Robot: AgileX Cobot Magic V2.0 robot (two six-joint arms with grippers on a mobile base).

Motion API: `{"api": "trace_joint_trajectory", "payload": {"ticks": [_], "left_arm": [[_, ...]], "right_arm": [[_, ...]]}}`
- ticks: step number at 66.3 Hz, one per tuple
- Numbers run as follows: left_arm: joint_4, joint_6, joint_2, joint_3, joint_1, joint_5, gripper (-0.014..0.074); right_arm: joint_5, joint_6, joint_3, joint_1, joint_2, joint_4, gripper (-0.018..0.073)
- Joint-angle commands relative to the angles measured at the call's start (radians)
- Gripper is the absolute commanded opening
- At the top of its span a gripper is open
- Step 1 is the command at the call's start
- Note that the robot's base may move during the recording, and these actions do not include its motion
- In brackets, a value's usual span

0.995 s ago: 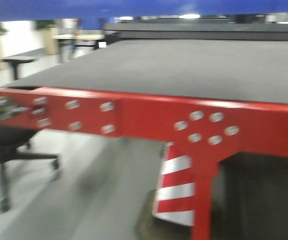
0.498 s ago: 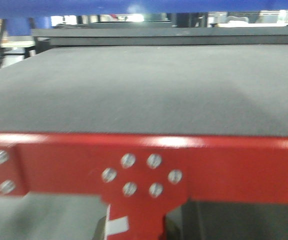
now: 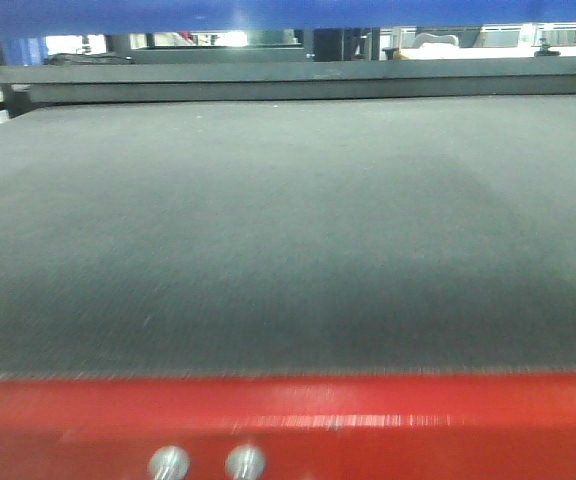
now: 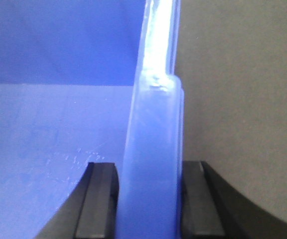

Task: Move blue bin to conveyor side
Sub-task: 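Approach the conveyor and hold the bin above its grey belt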

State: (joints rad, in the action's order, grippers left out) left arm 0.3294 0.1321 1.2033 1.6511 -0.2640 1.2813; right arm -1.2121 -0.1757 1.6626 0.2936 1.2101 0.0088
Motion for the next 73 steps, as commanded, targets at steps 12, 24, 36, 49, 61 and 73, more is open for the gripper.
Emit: {"api": "trace_joint_trajectory", "payload": {"ticks": [12, 24, 36, 49, 61, 73], "left_arm": [[0.111, -0.016, -0.020, 0.015, 0.002, -0.060, -0.0019], [0.111, -0.016, -0.020, 0.015, 0.002, -0.060, -0.0019], [0.111, -0.016, -0.020, 0.015, 0.002, -0.060, -0.0019], [0.111, -0.016, -0.020, 0.015, 0.002, -0.060, -0.0019], [0.111, -0.016, -0.020, 0.015, 0.002, -0.060, -0.0019], [0.111, -0.016, -0.020, 0.015, 0.002, -0.060, -0.0019]], "right_arm": [[0.099, 0.020, 0.014, -0.005, -0.024, -0.051, -0.0081], [0.099, 0.020, 0.014, -0.005, -0.024, -0.051, -0.0081], [0.099, 0.020, 0.014, -0.005, -0.024, -0.051, -0.0081], [0.099, 0.020, 0.014, -0.005, -0.024, -0.051, -0.0081], [0.099, 0.020, 0.014, -0.005, -0.024, -0.051, -0.0081], [0.099, 0.020, 0.014, -0.005, -0.024, -0.051, -0.0081]]}}
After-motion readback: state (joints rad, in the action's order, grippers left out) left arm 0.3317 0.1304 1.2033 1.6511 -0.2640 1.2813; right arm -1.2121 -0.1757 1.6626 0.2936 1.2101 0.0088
